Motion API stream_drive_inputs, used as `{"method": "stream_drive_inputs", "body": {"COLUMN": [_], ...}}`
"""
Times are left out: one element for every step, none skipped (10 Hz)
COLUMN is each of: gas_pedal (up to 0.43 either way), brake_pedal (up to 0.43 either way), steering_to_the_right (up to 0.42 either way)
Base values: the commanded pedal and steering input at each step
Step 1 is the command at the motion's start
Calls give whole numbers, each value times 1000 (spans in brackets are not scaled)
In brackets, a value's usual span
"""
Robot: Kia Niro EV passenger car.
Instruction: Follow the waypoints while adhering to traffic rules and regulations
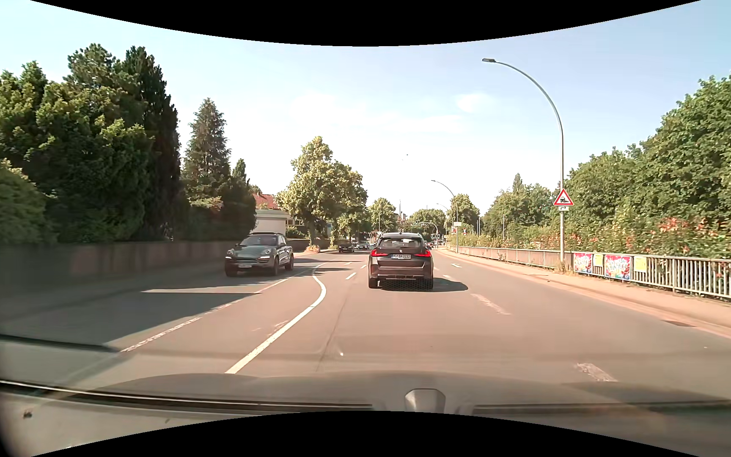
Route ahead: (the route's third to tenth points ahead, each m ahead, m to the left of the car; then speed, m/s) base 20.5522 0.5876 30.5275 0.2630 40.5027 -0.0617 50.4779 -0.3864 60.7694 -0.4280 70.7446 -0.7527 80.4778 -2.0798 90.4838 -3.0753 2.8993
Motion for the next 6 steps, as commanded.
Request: {"method": "stream_drive_inputs", "body": {"gas_pedal": [0,0,0,0,0,0], "brake_pedal": [6,6,6,6,6,6], "steering_to_the_right": [4,4,4,4,4,4]}}
